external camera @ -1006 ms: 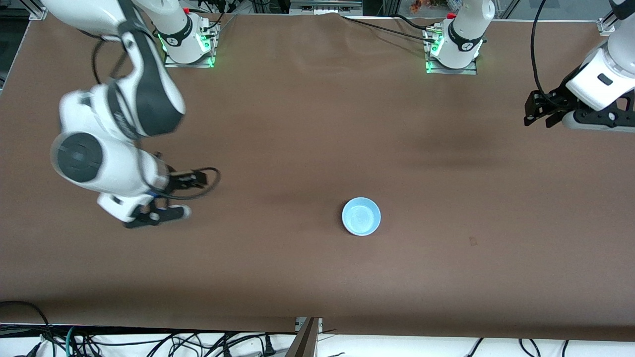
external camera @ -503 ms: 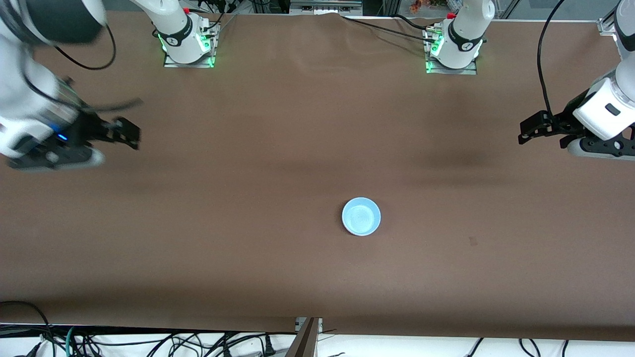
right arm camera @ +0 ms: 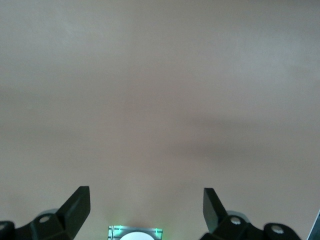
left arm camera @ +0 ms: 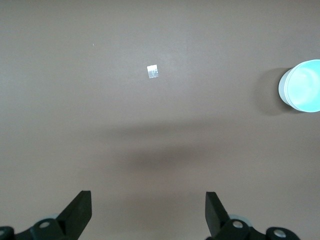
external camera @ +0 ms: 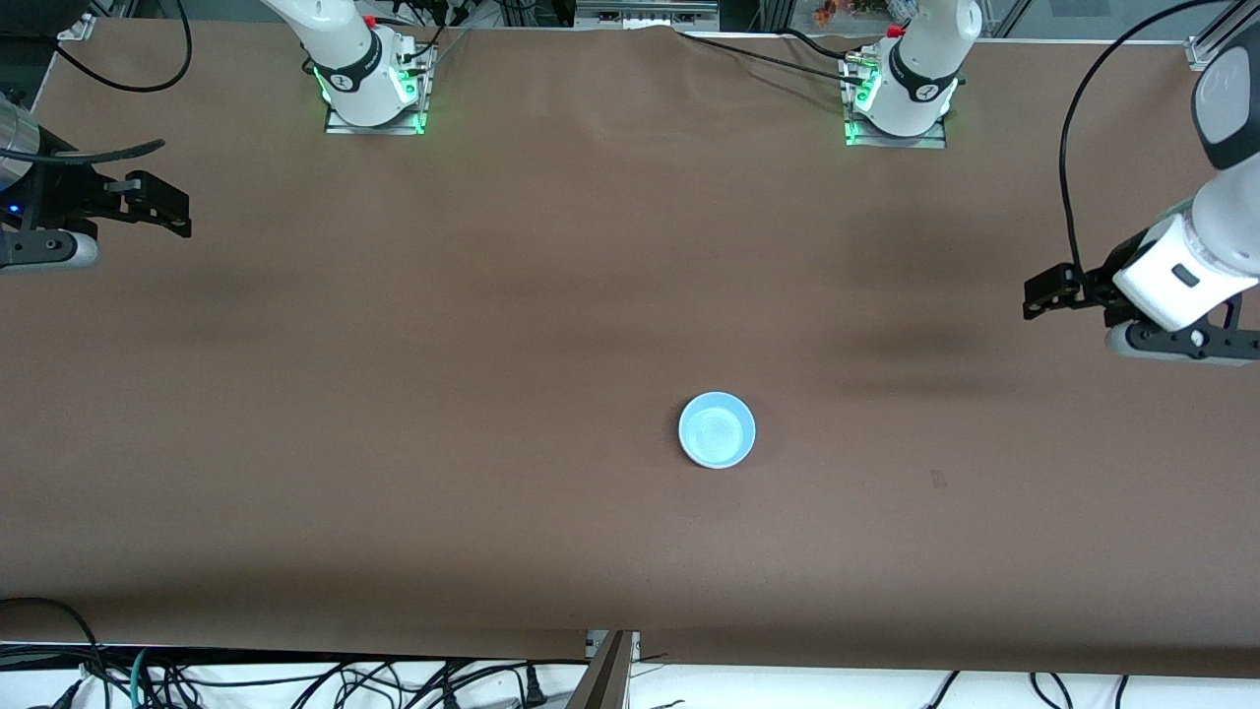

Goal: Stack pink and blue bowls on white bowl

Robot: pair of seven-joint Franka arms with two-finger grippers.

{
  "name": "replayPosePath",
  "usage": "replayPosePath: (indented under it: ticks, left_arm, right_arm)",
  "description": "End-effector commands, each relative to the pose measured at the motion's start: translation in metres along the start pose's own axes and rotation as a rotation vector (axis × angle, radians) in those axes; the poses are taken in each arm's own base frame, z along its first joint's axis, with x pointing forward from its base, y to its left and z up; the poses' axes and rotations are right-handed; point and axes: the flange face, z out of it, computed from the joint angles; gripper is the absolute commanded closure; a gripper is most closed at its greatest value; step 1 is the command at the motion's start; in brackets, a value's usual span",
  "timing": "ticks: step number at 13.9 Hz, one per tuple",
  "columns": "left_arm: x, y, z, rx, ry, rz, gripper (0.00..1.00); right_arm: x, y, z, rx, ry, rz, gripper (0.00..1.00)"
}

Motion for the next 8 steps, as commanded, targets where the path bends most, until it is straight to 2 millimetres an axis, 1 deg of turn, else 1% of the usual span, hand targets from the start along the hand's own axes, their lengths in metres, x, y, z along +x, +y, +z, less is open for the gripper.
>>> replayPosePath:
  ticks: [1, 2, 3, 4, 6, 7, 8]
  left_arm:
    - [0.015, -0.004, -0.001, 0.009, 0.005, 0.004, 0.0]
    - [0.017, -0.004, 0.001, 0.008, 0.003, 0.004, 0.0]
    - [0.017, -0.005, 0.002, 0.007, 0.002, 0.004, 0.0]
    - [0.018, -0.005, 0.003, 0.006, 0.004, 0.005, 0.0]
    - [0.019, -0.005, 0.003, 0.006, 0.011, 0.004, 0.0]
    - [0.019, -0.005, 0.003, 0.006, 0.011, 0.004, 0.0]
    - [0.02, -0.005, 0.004, 0.004, 0.011, 0.004, 0.0]
  right_arm:
    - [-0.015, -0.002, -0.001, 0.021, -0.014, 0.008, 0.0]
    - [-0.017, -0.002, 0.001, 0.021, -0.032, 0.054, 0.0]
    - [-0.017, -0.002, 0.003, 0.02, -0.04, 0.063, 0.0]
    - [-0.017, -0.002, 0.003, 0.02, -0.04, 0.062, 0.0]
    - [-0.017, 0.009, 0.004, 0.021, -0.038, 0.077, 0.0]
    - [-0.016, 0.009, 0.006, 0.022, -0.046, 0.074, 0.0]
    - [-0.014, 0.008, 0.005, 0.021, -0.045, 0.073, 0.0]
